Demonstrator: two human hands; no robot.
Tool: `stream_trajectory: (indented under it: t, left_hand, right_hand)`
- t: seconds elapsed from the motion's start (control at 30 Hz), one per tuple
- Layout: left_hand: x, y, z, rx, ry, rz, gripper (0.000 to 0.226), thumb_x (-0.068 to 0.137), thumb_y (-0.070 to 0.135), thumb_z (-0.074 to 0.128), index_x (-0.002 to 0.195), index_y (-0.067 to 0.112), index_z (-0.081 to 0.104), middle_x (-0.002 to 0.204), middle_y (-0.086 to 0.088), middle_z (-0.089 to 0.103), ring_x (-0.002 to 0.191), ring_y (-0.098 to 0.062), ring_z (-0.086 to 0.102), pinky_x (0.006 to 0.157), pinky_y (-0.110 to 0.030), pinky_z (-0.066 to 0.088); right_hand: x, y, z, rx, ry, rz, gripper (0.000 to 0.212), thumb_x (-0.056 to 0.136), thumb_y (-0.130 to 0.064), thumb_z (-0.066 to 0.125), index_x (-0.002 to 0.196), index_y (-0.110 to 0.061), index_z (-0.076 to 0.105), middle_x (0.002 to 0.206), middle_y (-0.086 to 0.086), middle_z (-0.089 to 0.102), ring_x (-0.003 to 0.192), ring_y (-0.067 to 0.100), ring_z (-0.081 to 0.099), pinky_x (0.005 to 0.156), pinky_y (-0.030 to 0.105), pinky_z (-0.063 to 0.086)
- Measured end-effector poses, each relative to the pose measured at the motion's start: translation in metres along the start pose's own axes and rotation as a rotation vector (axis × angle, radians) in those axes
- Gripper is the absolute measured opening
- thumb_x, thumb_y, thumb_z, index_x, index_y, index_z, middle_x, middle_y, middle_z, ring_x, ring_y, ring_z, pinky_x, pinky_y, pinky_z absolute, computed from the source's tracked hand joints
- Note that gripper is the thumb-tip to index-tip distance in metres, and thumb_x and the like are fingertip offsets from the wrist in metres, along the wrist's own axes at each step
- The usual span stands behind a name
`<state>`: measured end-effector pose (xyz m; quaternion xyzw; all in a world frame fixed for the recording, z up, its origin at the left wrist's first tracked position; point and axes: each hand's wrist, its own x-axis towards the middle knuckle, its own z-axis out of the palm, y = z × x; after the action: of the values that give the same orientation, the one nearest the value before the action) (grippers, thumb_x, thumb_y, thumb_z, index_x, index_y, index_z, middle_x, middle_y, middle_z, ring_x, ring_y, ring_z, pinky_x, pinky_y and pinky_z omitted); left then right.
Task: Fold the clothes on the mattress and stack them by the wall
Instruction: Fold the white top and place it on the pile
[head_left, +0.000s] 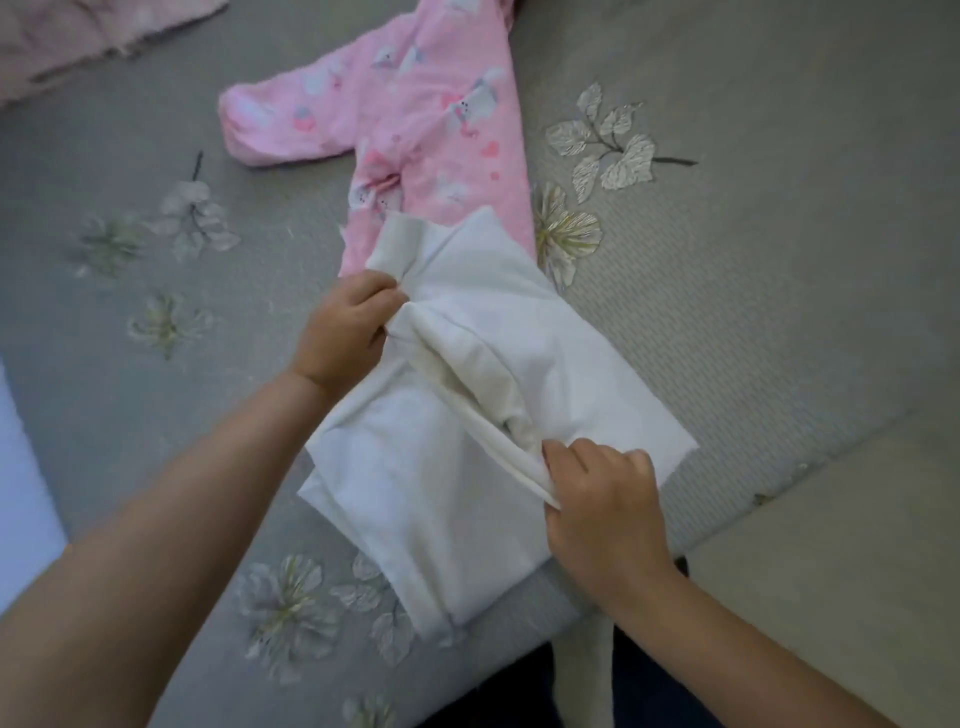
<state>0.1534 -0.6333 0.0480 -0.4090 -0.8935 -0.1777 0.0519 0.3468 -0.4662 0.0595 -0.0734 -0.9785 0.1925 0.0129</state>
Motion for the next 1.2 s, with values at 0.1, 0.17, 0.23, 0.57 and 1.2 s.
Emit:
stream_trajectory:
  t: [0.1, 0.17, 0.23, 0.57, 1.2]
  left_hand:
    - [-0.069, -0.022, -0.021, 0.009, -0.036, 0.022, 0.015, 0.074, -0.012, 0.050, 0.070, -0.012, 0.065, 0.072, -0.024, 0.063, 0.061, -0.029, 0.060, 0.057, -0.032, 0.044]
    - [-0.111, -0.038, -0.026, 0.002, -0.089, 0.000, 0.022, 0.075, -0.003, 0.045, 0.070, -0.012, 0.065, 0.073, -0.024, 0.063, 0.060, -0.034, 0.062, 0.056, -0.033, 0.050]
    - [-0.151, -0.051, -0.019, -0.010, -0.191, -0.126, 0.027, 0.076, 0.004, 0.044, 0.078, -0.012, 0.065, 0.083, -0.027, 0.064, 0.068, -0.035, 0.063, 0.059, -0.036, 0.051]
    - [-0.263, -0.056, 0.029, 0.170, -0.479, -0.040, 0.074, 0.064, -0.006, 0.036, 0.138, 0.003, 0.030, 0.137, -0.025, 0.041, 0.134, -0.035, 0.021, 0.111, -0.036, 0.004]
    - [-0.209, -0.060, 0.066, 0.126, -0.521, 0.245, 0.046, 0.070, 0.004, 0.034, 0.101, -0.007, 0.067, 0.105, -0.021, 0.067, 0.092, -0.036, 0.066, 0.067, -0.049, 0.054]
  right_hand:
    - [-0.039, -0.056, 0.034, 0.003, -0.031, -0.004, 0.047, 0.027, -0.001, 0.081, 0.072, -0.009, 0.071, 0.053, -0.001, 0.057, 0.043, 0.018, 0.053, 0.049, 0.022, 0.038]
    - [-0.060, -0.088, 0.064, -0.014, -0.069, -0.007, 0.048, 0.026, -0.006, 0.081, 0.073, -0.011, 0.070, 0.056, -0.002, 0.058, 0.046, 0.017, 0.054, 0.055, 0.027, 0.036]
    - [-0.077, -0.113, 0.097, -0.060, -0.154, 0.004, 0.046, 0.027, -0.011, 0.082, 0.072, -0.011, 0.070, 0.059, -0.002, 0.060, 0.049, 0.017, 0.056, 0.059, 0.027, 0.026]
    - [-0.109, -0.155, 0.172, -0.345, -0.404, 0.226, 0.088, 0.033, -0.050, 0.084, 0.111, -0.015, 0.067, 0.113, 0.003, 0.067, 0.100, 0.019, 0.065, 0.086, 0.036, 0.037]
    - [-0.073, -0.120, 0.189, -0.345, -0.328, 0.230, 0.053, 0.046, -0.025, 0.077, 0.094, -0.005, 0.073, 0.101, 0.009, 0.071, 0.091, 0.020, 0.069, 0.072, 0.043, 0.056]
